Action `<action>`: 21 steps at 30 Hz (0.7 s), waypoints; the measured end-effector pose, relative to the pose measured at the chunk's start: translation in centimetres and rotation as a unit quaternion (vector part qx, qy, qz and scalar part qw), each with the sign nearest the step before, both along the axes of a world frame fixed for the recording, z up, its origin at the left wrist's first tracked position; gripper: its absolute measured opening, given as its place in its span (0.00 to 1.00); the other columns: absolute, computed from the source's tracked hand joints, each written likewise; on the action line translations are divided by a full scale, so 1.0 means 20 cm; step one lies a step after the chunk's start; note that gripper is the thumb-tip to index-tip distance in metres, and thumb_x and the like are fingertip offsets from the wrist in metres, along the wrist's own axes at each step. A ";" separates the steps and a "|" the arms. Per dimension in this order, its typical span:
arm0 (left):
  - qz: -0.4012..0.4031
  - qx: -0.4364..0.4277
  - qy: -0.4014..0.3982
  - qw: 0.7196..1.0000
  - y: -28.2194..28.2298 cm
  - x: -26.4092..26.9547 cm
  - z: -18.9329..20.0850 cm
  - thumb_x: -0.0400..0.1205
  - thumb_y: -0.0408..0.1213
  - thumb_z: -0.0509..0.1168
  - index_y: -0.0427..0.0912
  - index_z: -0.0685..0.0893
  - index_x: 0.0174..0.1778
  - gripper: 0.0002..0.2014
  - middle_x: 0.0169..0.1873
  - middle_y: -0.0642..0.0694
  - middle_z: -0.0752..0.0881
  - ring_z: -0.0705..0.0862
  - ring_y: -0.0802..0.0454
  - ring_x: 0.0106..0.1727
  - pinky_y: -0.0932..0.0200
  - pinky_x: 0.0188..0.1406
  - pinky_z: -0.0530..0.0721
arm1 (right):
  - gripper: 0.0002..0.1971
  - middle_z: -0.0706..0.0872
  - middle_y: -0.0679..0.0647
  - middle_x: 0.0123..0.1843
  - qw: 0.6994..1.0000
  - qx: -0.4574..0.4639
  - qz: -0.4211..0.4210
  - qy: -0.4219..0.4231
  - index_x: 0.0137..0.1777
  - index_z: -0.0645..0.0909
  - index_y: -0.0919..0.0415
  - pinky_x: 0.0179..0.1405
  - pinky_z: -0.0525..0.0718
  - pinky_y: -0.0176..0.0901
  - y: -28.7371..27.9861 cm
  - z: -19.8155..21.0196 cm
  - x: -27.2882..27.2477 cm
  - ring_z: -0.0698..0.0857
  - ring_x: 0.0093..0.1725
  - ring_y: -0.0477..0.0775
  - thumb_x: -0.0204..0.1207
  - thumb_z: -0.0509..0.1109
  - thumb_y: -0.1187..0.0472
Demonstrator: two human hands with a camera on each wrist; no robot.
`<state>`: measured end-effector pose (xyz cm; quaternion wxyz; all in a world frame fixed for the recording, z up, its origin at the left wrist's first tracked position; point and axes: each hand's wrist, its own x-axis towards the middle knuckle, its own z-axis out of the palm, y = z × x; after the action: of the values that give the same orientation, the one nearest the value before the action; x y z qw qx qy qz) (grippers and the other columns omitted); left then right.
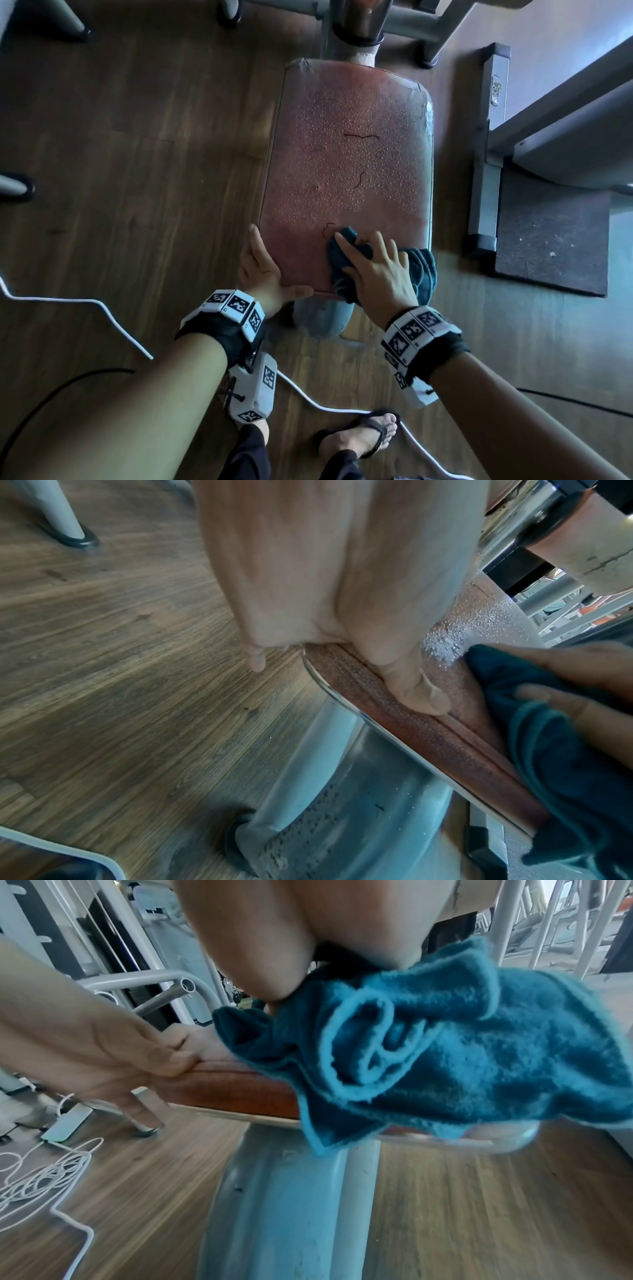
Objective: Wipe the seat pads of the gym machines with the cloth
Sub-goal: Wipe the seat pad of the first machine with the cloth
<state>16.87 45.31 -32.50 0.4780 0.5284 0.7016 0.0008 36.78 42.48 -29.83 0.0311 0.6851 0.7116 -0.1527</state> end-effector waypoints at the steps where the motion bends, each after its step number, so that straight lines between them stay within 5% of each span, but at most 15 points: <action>1: -0.001 -0.001 0.000 1.000 0.00 0.00 0.00 0.59 0.56 0.82 0.46 0.24 0.80 0.75 0.82 0.35 0.44 0.52 0.38 0.82 0.40 0.80 0.57 | 0.24 0.72 0.55 0.65 1.000 -0.005 0.003 -0.004 0.79 0.65 0.41 0.53 0.78 0.60 0.03 0.00 0.00 0.74 0.57 0.62 0.83 0.60 0.50; 8: 0.009 0.001 -0.012 1.000 0.00 0.00 -0.01 0.60 0.53 0.83 0.48 0.25 0.81 0.74 0.82 0.36 0.43 0.51 0.36 0.83 0.38 0.79 0.55 | 0.24 0.70 0.51 0.65 1.000 0.001 -0.005 0.000 0.78 0.66 0.38 0.55 0.77 0.58 0.20 -0.01 -0.01 0.73 0.57 0.58 0.82 0.60 0.49; 14: -0.014 -0.022 0.006 1.000 0.01 -0.01 0.00 0.52 0.66 0.77 0.48 0.24 0.80 0.77 0.82 0.37 0.42 0.52 0.36 0.82 0.37 0.78 0.60 | 0.24 0.72 0.51 0.63 0.999 -0.003 0.047 0.001 0.79 0.66 0.41 0.52 0.79 0.55 0.06 0.01 0.03 0.74 0.55 0.58 0.83 0.59 0.50; 21: -0.013 -0.006 0.014 1.000 0.00 0.00 -0.01 0.67 0.52 0.80 0.52 0.23 0.79 0.69 0.83 0.38 0.41 0.49 0.38 0.84 0.39 0.80 0.55 | 0.24 0.71 0.48 0.64 0.999 -0.009 0.028 0.015 0.77 0.67 0.34 0.55 0.78 0.55 0.25 0.00 0.05 0.73 0.56 0.57 0.82 0.59 0.51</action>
<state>16.87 45.39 -32.62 0.4715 0.5343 0.7014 -0.0174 37.88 47.56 -29.76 0.0308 0.6619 0.7296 -0.1690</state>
